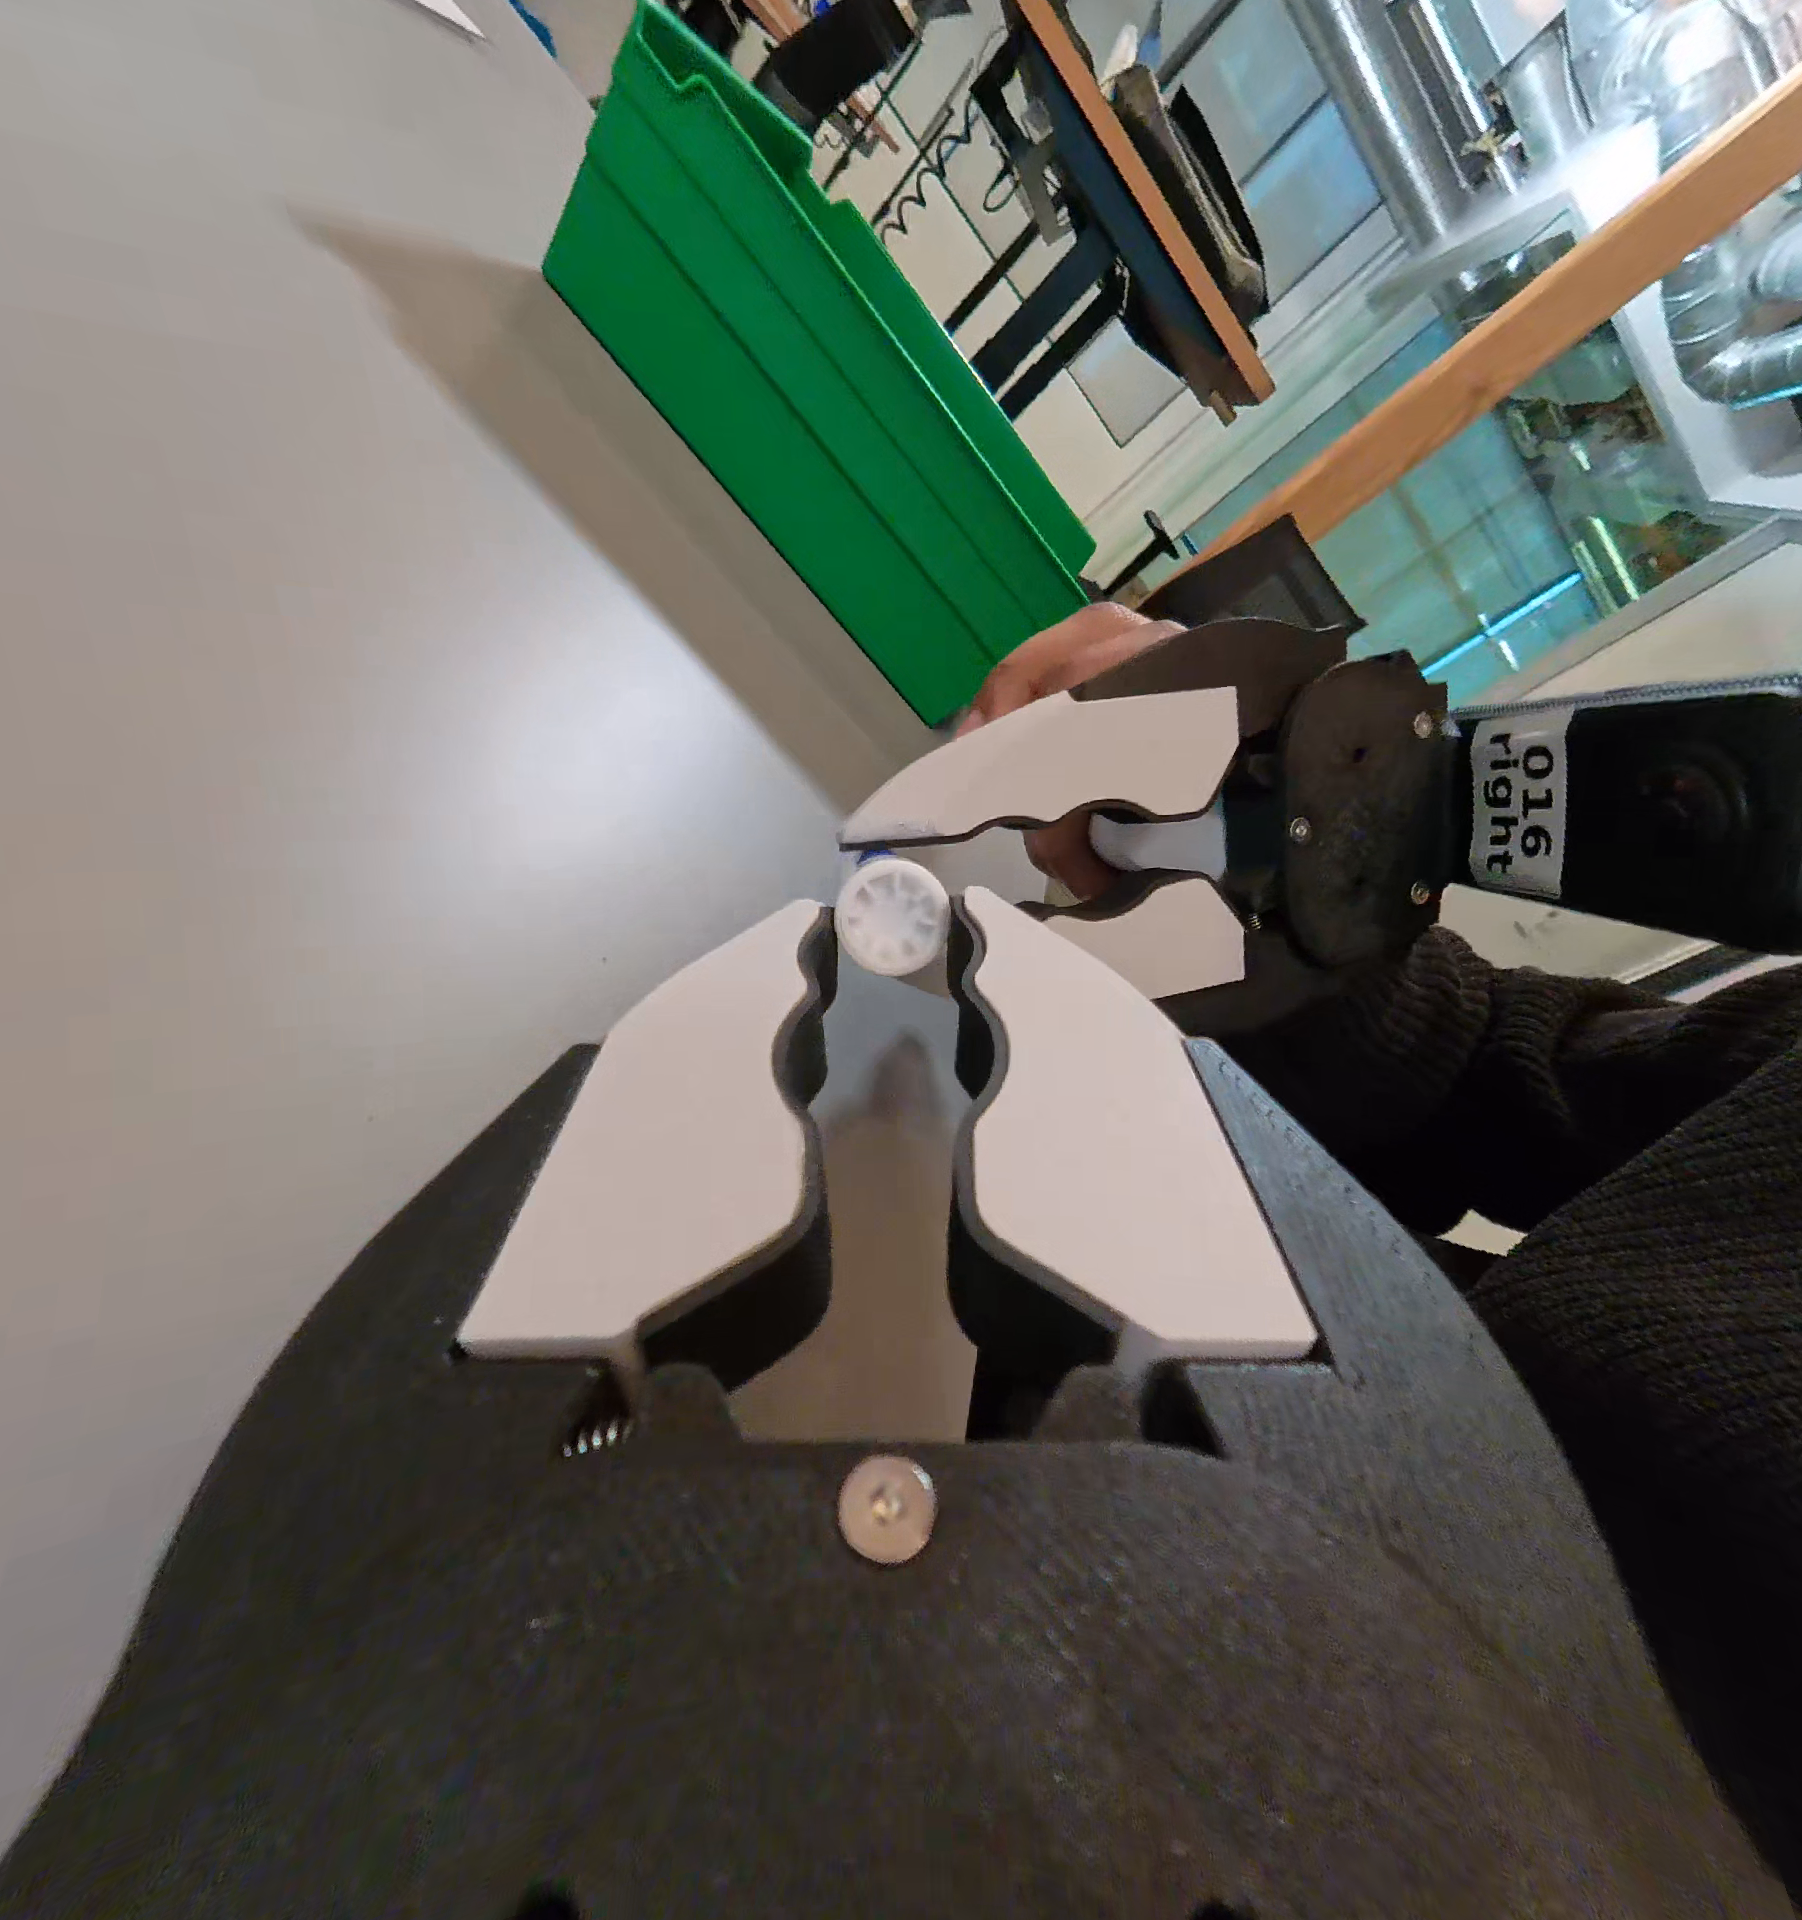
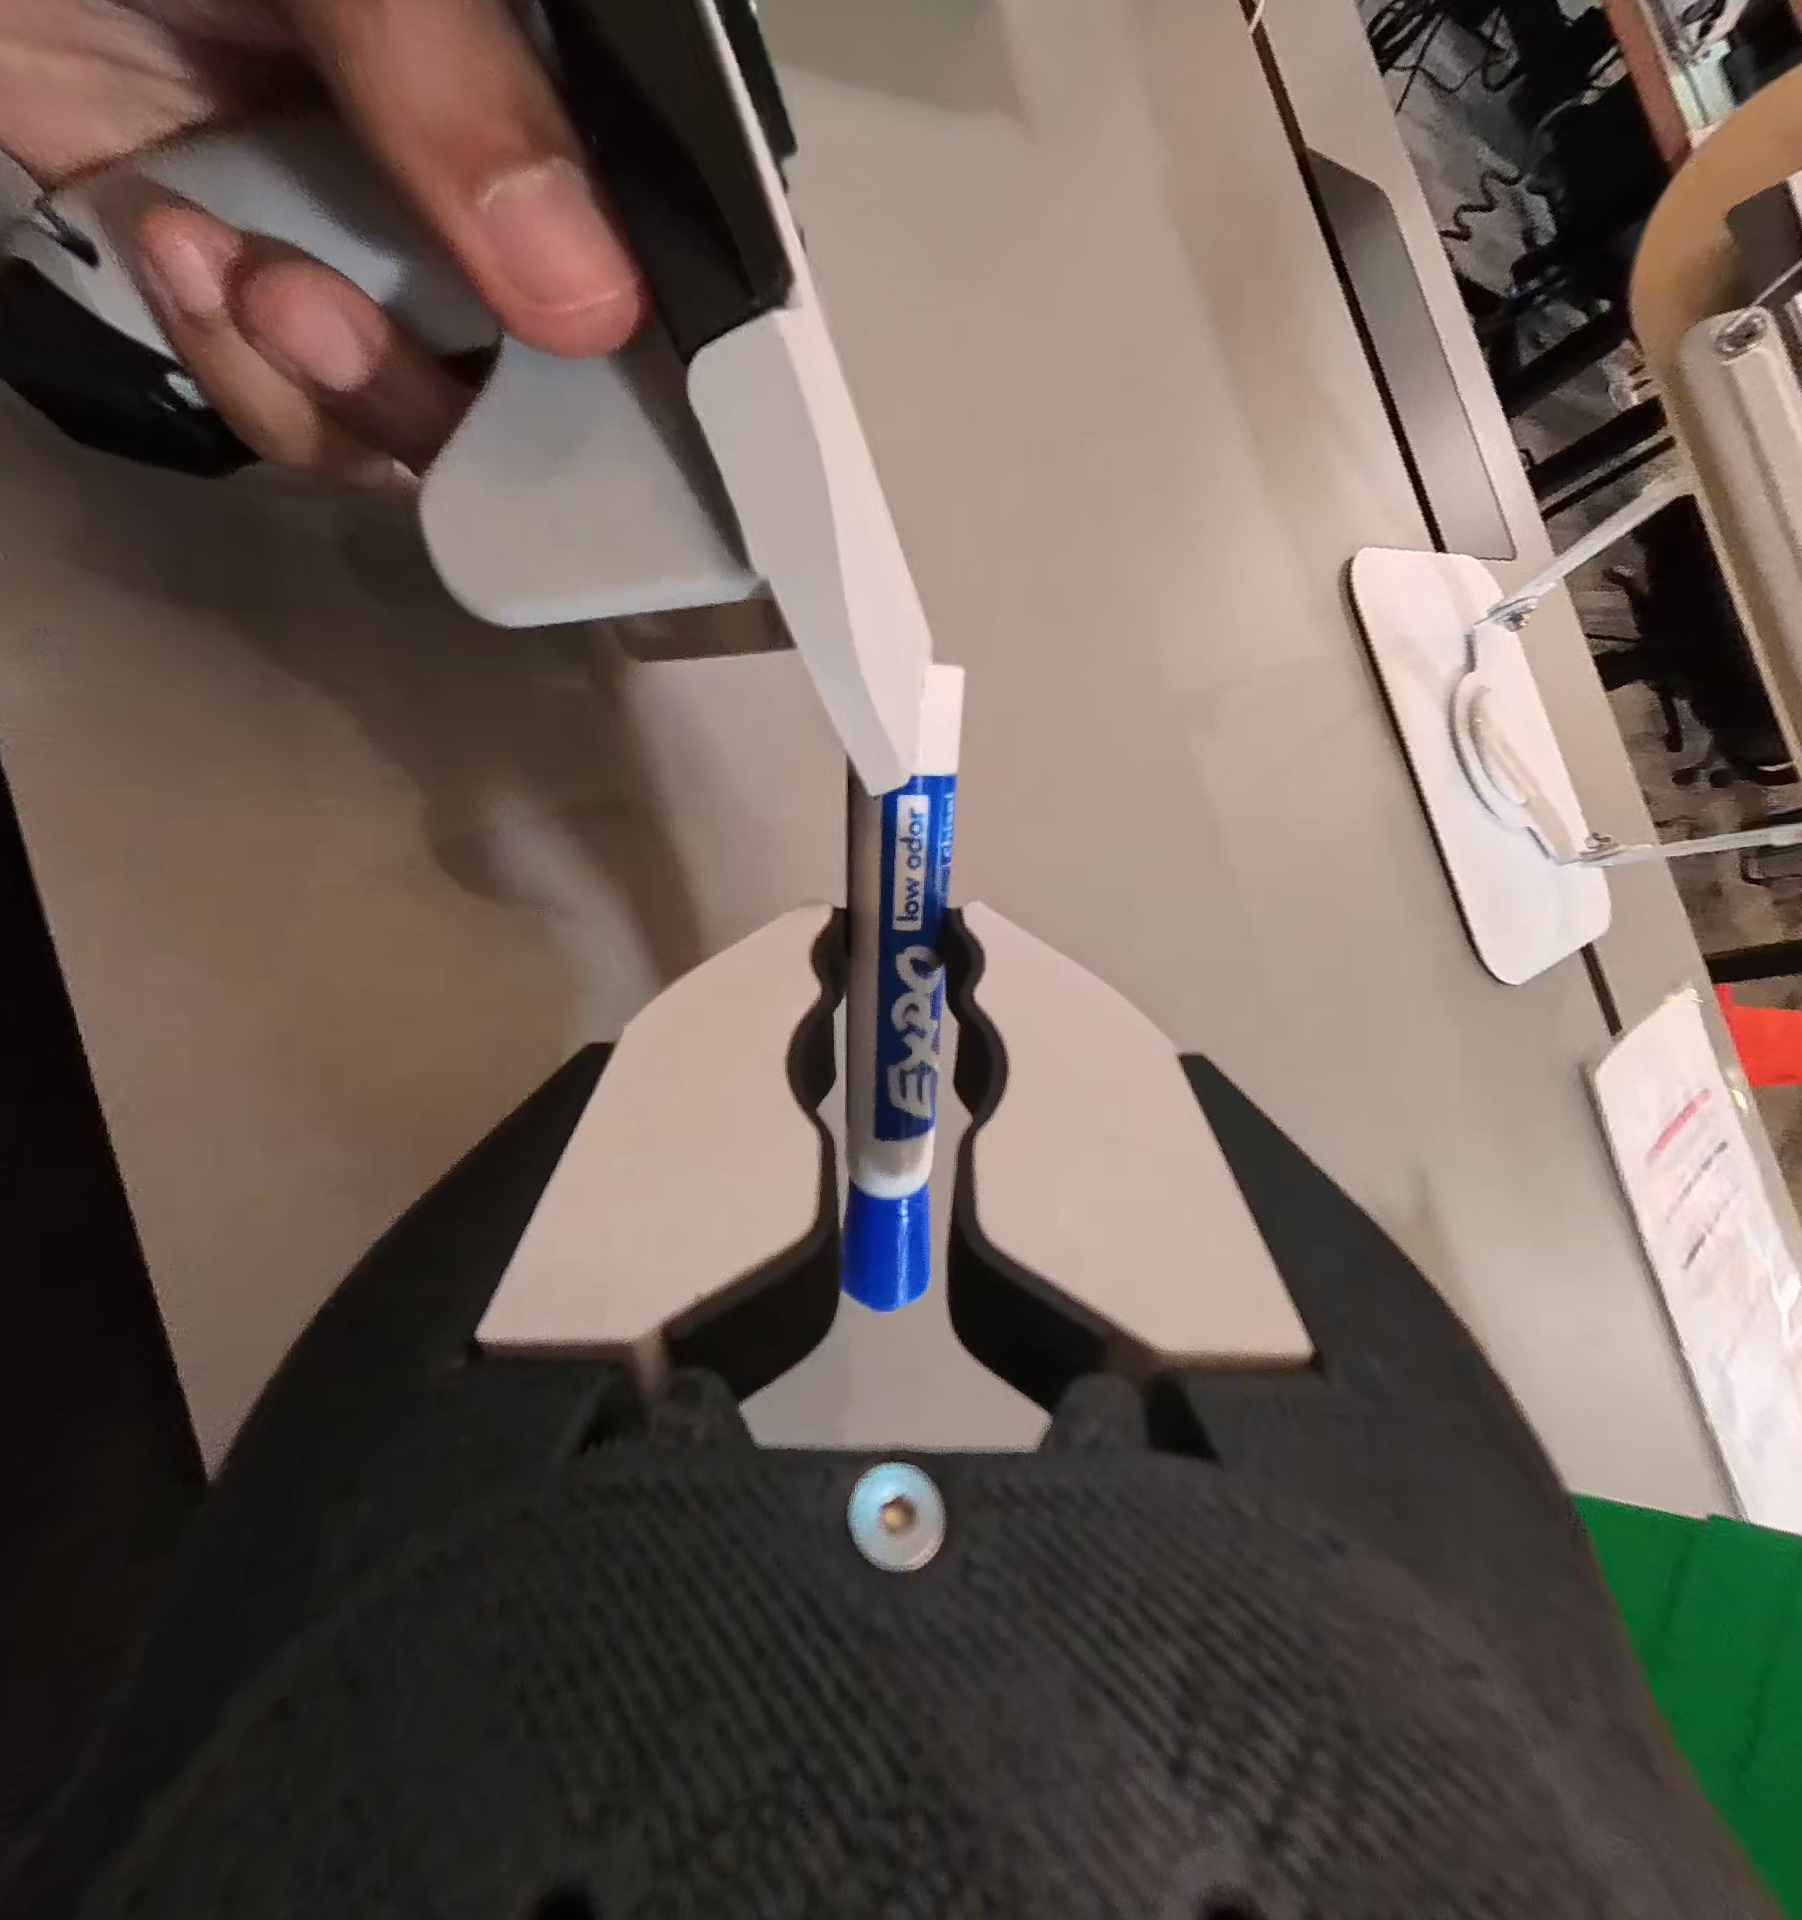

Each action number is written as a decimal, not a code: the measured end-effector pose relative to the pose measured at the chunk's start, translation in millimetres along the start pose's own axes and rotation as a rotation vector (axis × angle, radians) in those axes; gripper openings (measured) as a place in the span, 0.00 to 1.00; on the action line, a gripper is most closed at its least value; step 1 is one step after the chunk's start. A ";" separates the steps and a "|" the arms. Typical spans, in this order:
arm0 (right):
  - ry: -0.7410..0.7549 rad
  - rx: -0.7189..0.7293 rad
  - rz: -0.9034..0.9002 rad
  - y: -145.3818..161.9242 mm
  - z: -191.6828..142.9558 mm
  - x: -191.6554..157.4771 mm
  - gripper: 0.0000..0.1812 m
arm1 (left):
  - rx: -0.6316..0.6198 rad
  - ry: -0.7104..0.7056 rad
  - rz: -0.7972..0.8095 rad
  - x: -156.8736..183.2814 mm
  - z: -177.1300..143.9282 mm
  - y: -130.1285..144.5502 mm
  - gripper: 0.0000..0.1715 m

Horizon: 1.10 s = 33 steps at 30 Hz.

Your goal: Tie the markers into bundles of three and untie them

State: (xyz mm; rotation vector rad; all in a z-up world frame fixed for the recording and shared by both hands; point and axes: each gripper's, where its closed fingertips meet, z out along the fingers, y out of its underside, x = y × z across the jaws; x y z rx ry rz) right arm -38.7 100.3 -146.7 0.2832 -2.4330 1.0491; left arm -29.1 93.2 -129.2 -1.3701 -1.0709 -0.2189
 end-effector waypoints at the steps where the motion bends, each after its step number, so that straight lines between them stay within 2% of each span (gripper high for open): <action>1: 0.000 -0.001 0.007 0.0 0.6 -0.6 0.10 | -0.009 0.009 -0.013 -1.1 -0.6 0.4 0.12; 6: -0.006 0.029 0.042 -8.0 5.3 -2.1 0.10 | -0.026 0.027 -0.053 -5.4 -9.5 -2.0 0.12; 11: 0.017 0.077 0.061 -16.2 12.4 -1.0 0.10 | 0.012 0.001 -0.082 -10.8 -19.7 -5.1 0.12; 15: 0.031 0.055 0.068 -12.1 20.0 3.3 0.20 | 0.048 -0.047 -0.072 -16.8 -30.6 -7.6 0.12; 21: -0.016 0.058 0.082 -11.3 30.3 1.9 0.23 | 0.109 -0.052 -0.064 -12.3 -45.3 -11.2 0.12; 24: 0.008 0.047 0.028 -14.0 35.3 1.9 0.21 | 0.119 -0.075 -0.038 -9.9 -50.1 -8.3 0.12; 28: 0.064 0.046 -0.060 -23.8 38.3 1.5 0.14 | 0.161 -0.074 -0.001 -1.5 -58.7 -11.2 0.12; 33: 0.064 0.036 -0.101 -29.5 44.7 -3.6 0.10 | 0.188 -0.104 0.031 0.0 -67.6 -12.2 0.12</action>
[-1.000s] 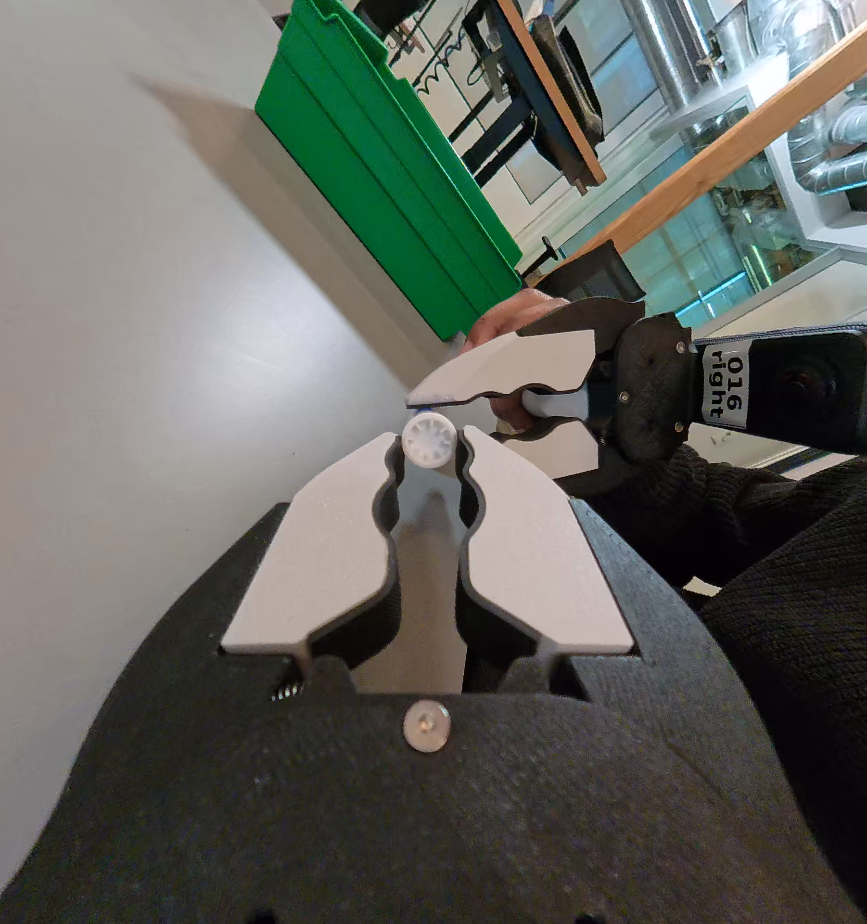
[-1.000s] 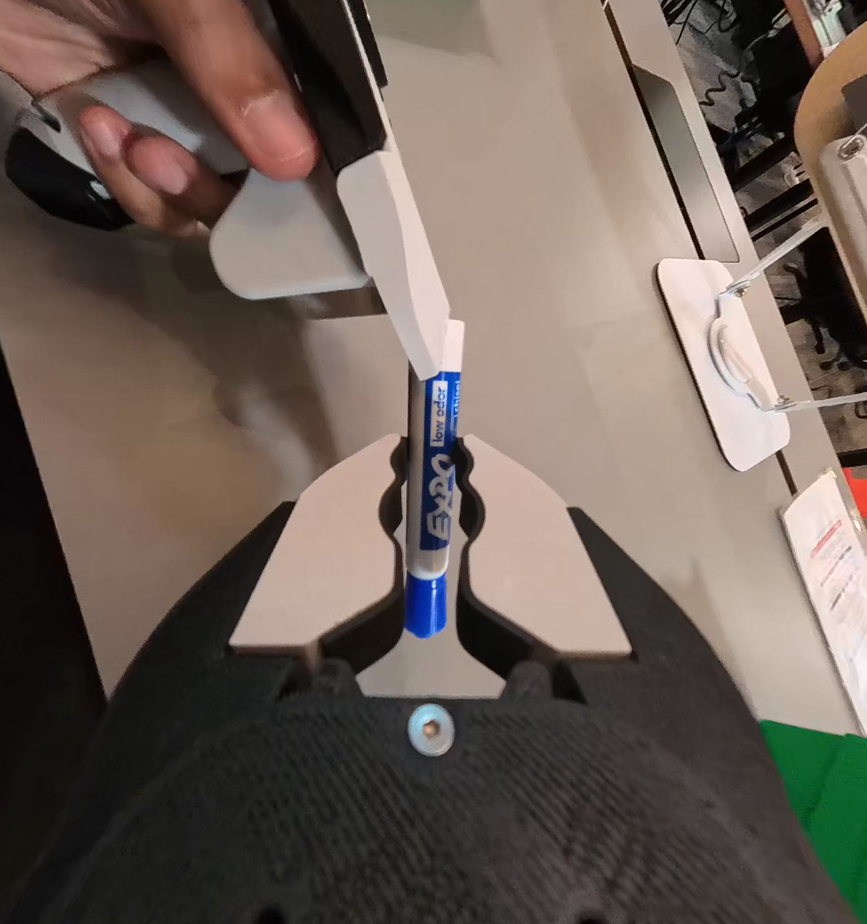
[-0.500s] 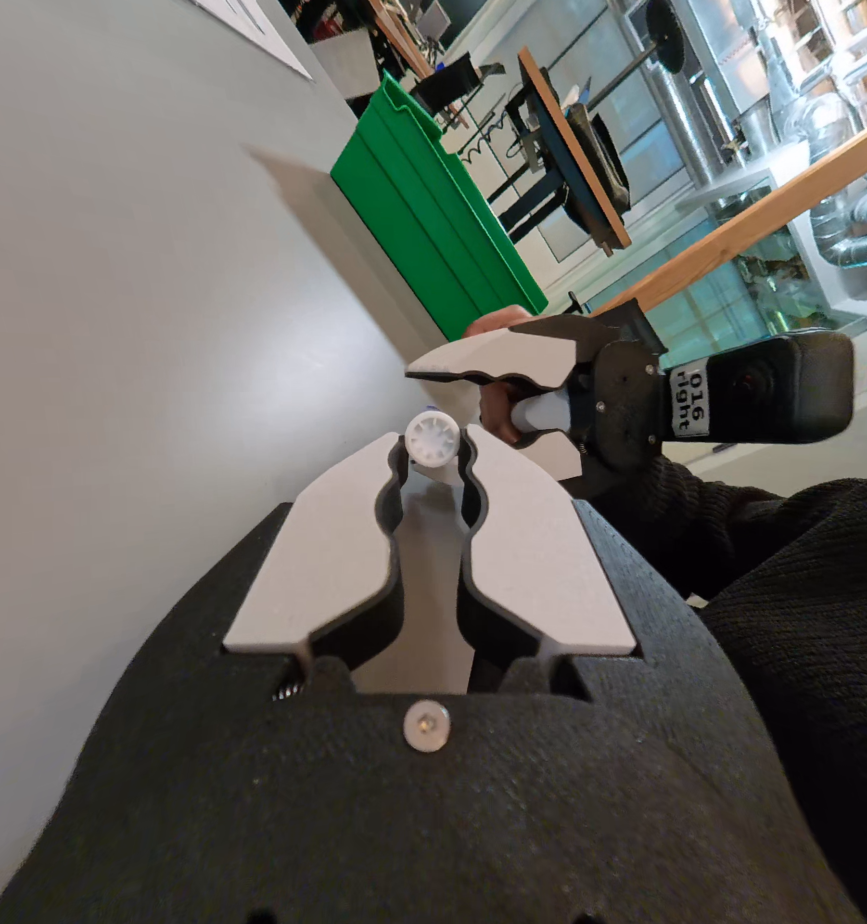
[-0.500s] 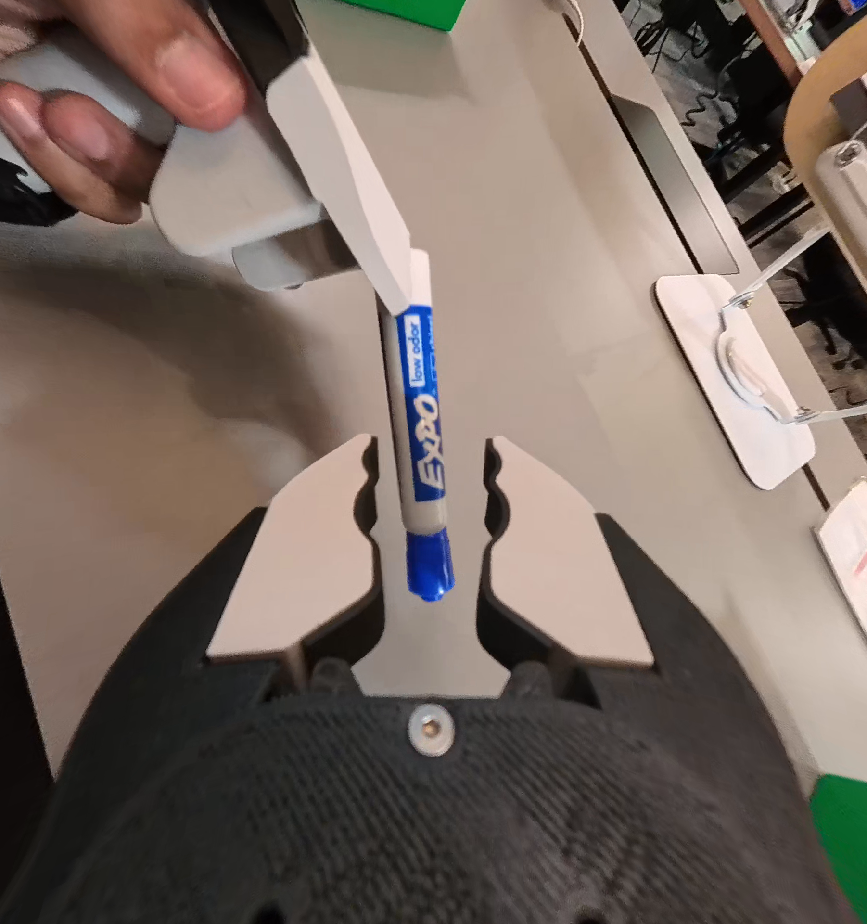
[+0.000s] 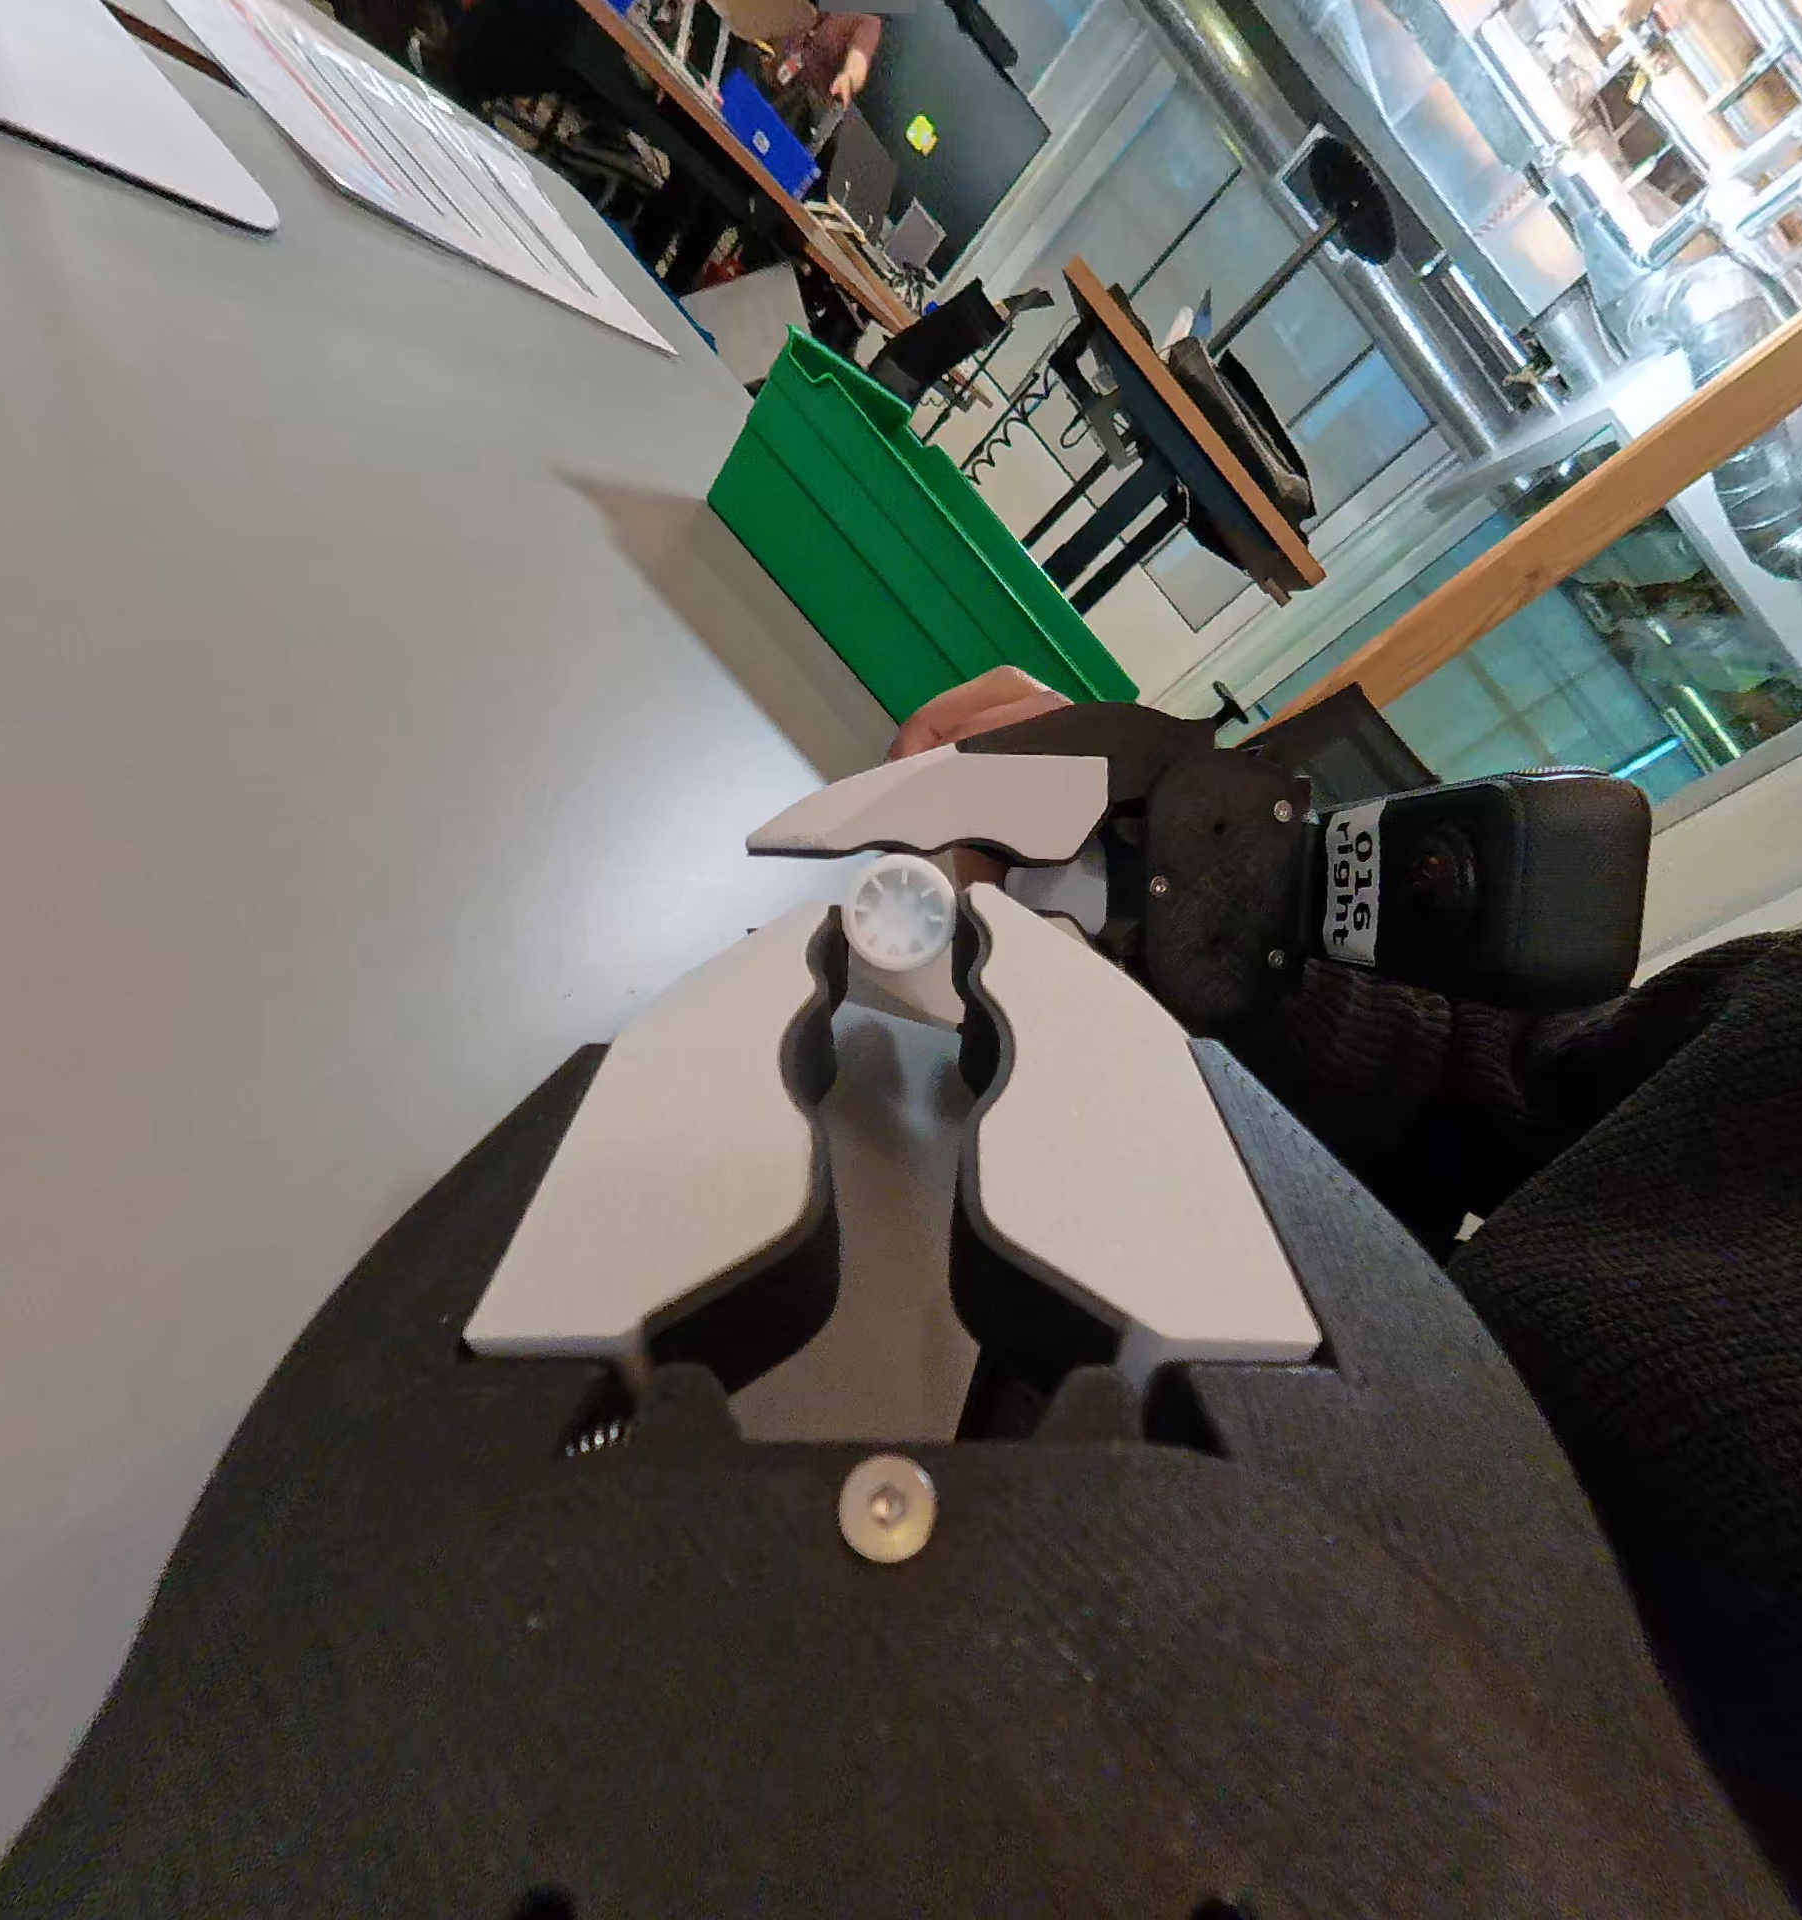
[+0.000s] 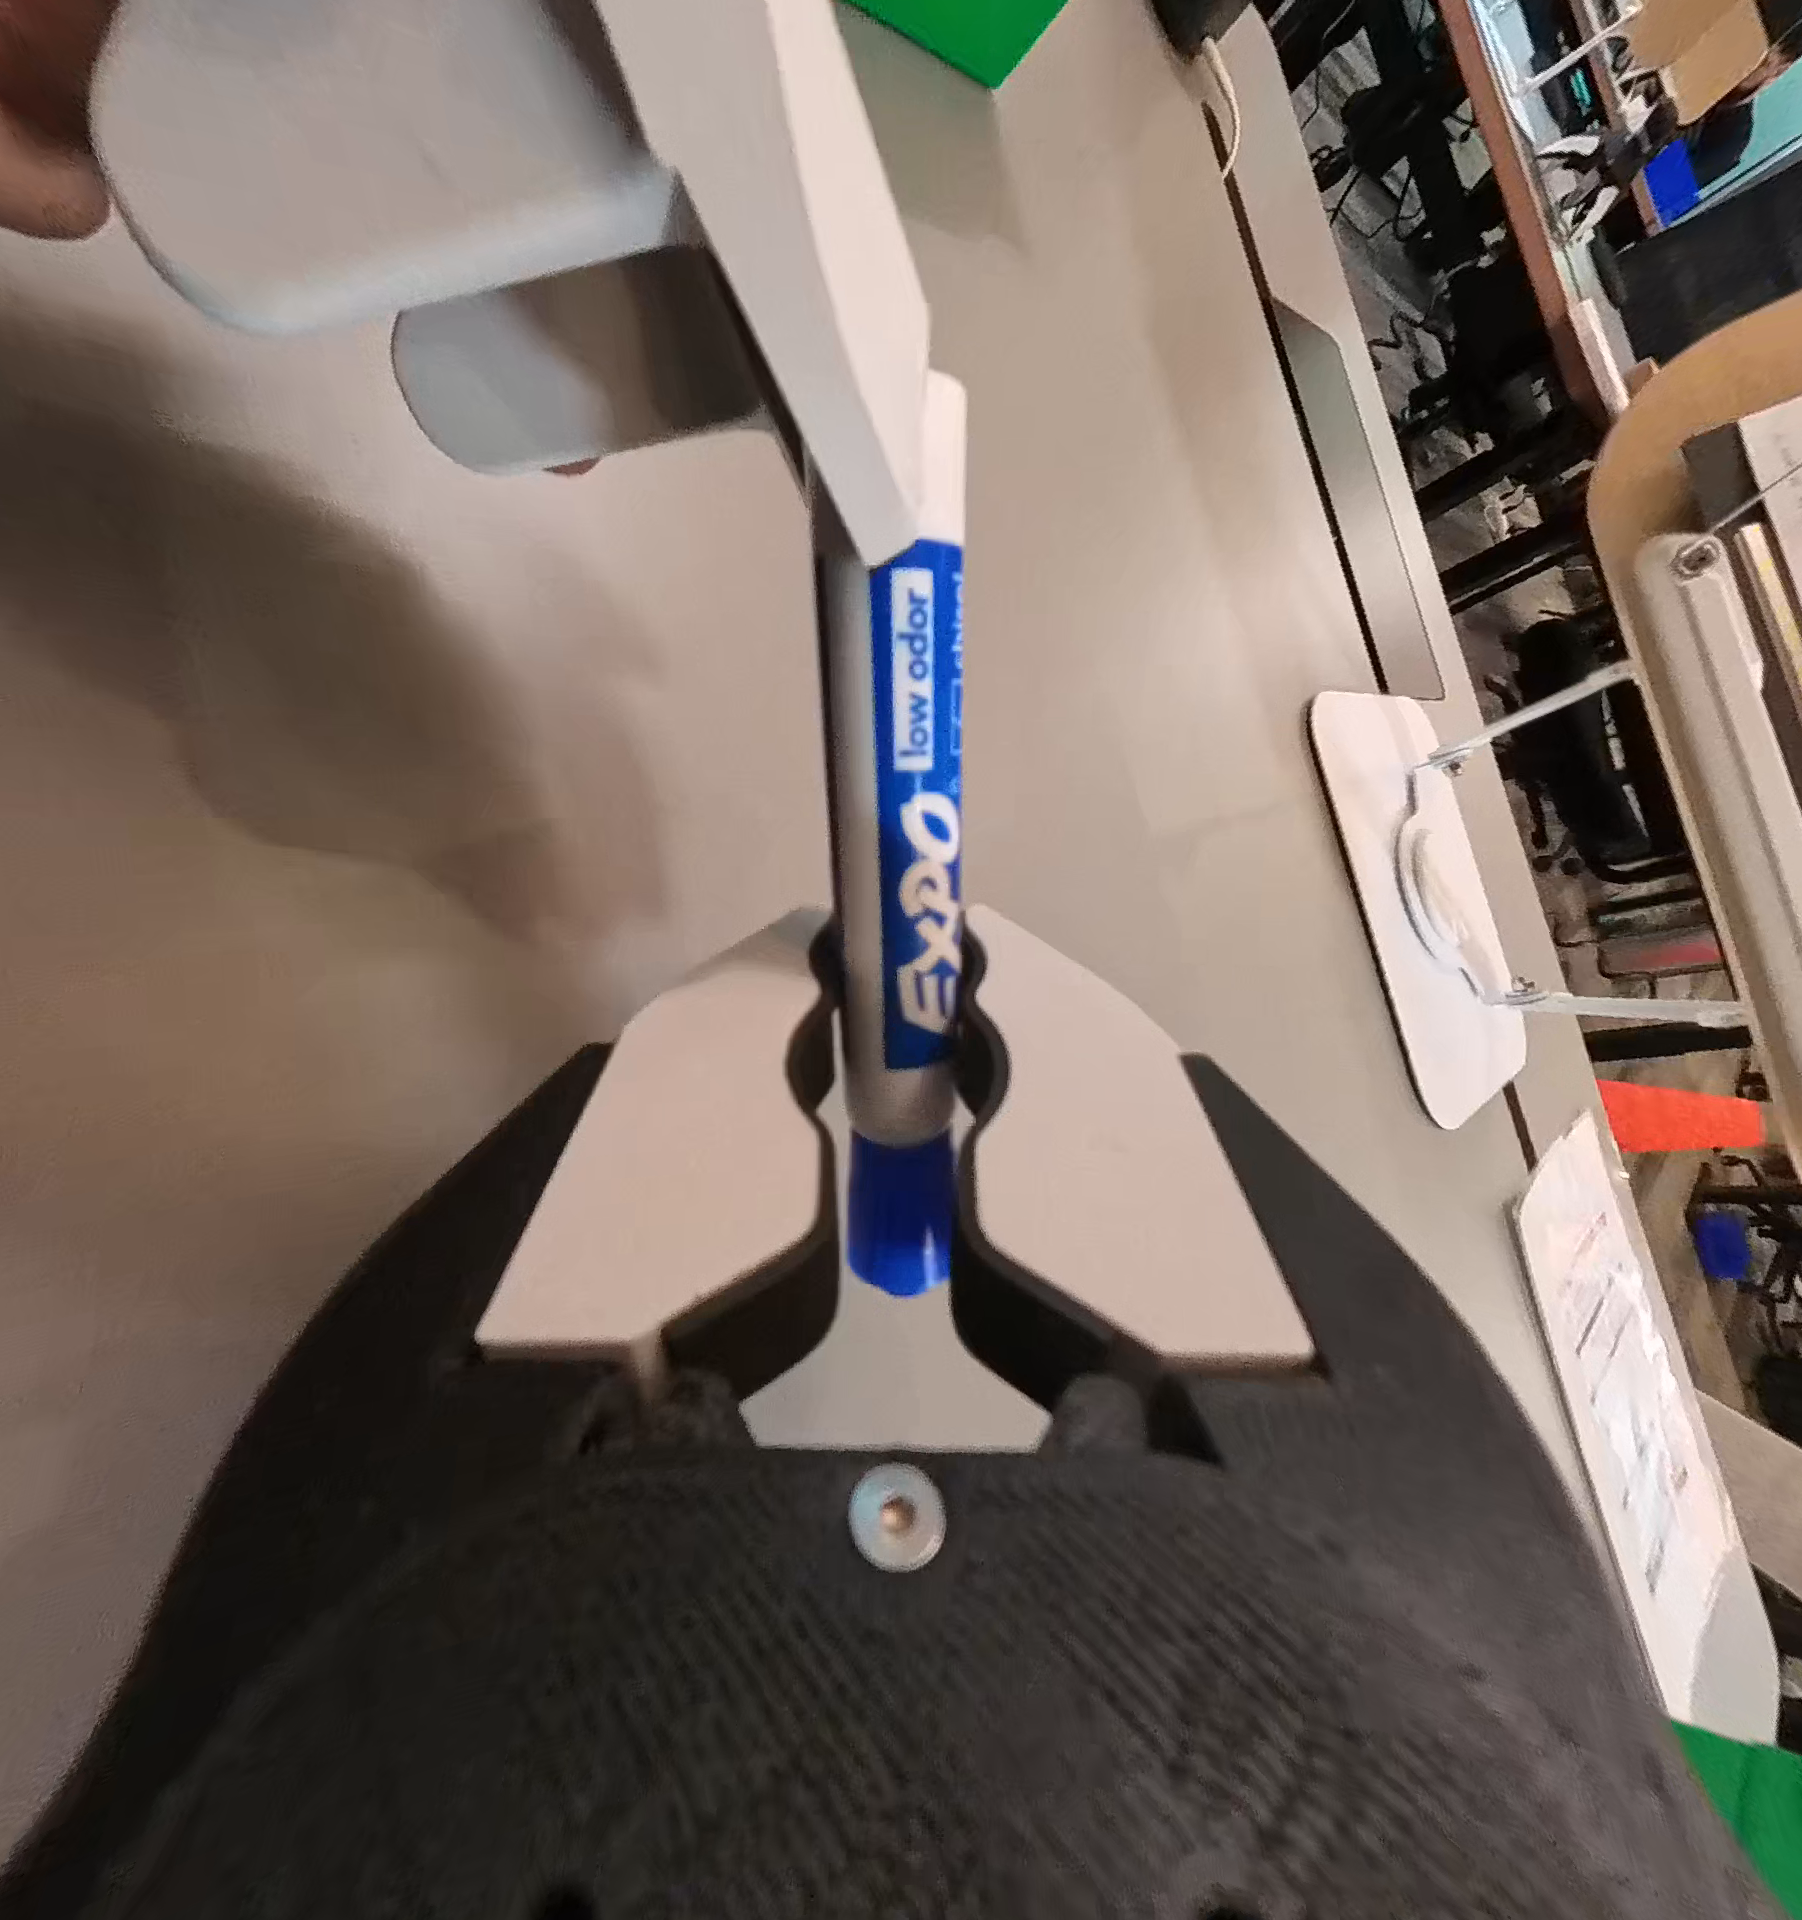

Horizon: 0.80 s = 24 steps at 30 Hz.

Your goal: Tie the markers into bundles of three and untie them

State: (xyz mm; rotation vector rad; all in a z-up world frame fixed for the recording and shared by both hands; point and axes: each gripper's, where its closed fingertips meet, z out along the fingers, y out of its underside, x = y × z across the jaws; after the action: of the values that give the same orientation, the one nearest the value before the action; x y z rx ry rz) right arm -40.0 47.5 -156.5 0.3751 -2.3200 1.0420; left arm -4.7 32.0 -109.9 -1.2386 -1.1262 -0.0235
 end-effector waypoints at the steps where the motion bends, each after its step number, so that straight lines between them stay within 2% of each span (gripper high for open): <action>1: 0.000 0.001 -0.005 -1.1 0.4 0.0 0.09 | -0.001 -0.006 0.014 0.0 -1.4 -0.4 0.12; 10: 0.022 -0.016 -0.047 0.4 2.6 0.0 0.08 | -0.023 -0.063 0.119 -0.9 -3.1 0.2 0.12; 21: -0.067 -0.029 -0.018 2.4 1.0 -3.8 0.08 | -0.002 -0.074 0.094 -4.6 -3.3 -0.9 0.12; 22: -0.099 -0.039 -0.001 4.2 1.1 -5.7 0.08 | 0.006 -0.096 0.102 -7.3 -3.7 -1.9 0.14; 24: -0.172 -0.064 0.049 9.7 1.0 -9.2 0.08 | 0.012 -0.135 0.127 -11.6 -4.8 -3.2 0.24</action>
State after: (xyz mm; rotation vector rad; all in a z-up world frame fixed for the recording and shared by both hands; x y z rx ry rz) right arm -37.5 53.3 -168.3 0.3983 -2.5204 0.9900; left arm -9.2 20.9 -115.0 -1.3141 -1.1596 0.1643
